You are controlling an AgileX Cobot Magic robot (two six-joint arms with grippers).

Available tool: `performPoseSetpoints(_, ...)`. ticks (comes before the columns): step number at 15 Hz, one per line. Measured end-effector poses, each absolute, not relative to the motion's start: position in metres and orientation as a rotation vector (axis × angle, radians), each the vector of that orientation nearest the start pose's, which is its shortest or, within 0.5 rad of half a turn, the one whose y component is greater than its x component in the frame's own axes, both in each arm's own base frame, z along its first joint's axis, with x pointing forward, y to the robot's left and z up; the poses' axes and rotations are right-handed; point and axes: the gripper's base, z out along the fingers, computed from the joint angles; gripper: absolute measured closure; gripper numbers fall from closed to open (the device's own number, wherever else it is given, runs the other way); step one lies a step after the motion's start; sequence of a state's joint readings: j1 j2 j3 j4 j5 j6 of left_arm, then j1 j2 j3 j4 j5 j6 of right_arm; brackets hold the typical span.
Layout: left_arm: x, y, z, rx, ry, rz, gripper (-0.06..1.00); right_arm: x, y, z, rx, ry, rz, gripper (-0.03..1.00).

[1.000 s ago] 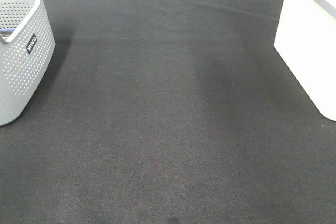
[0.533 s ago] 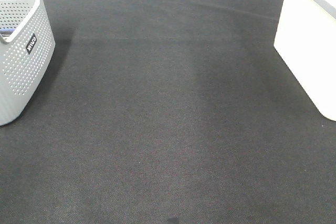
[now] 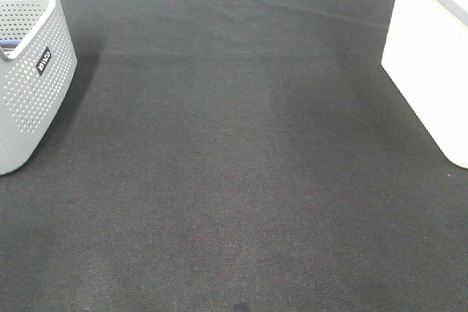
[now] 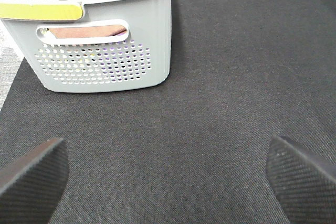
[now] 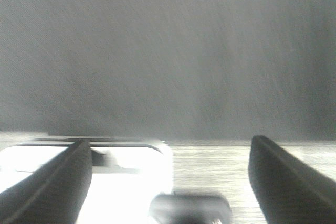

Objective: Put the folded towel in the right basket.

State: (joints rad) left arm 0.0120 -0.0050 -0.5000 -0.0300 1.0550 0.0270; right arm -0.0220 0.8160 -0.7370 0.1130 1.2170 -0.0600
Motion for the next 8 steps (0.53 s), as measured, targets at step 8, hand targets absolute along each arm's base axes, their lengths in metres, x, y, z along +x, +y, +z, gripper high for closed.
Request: performPoseSetpoints(8, -0.005, -0.002, 0.278, 0.017, 2.033, -0.011, -0.03, 0.015, 0.004, 0.283, -0.036, 2.253, 0.02, 0.2)
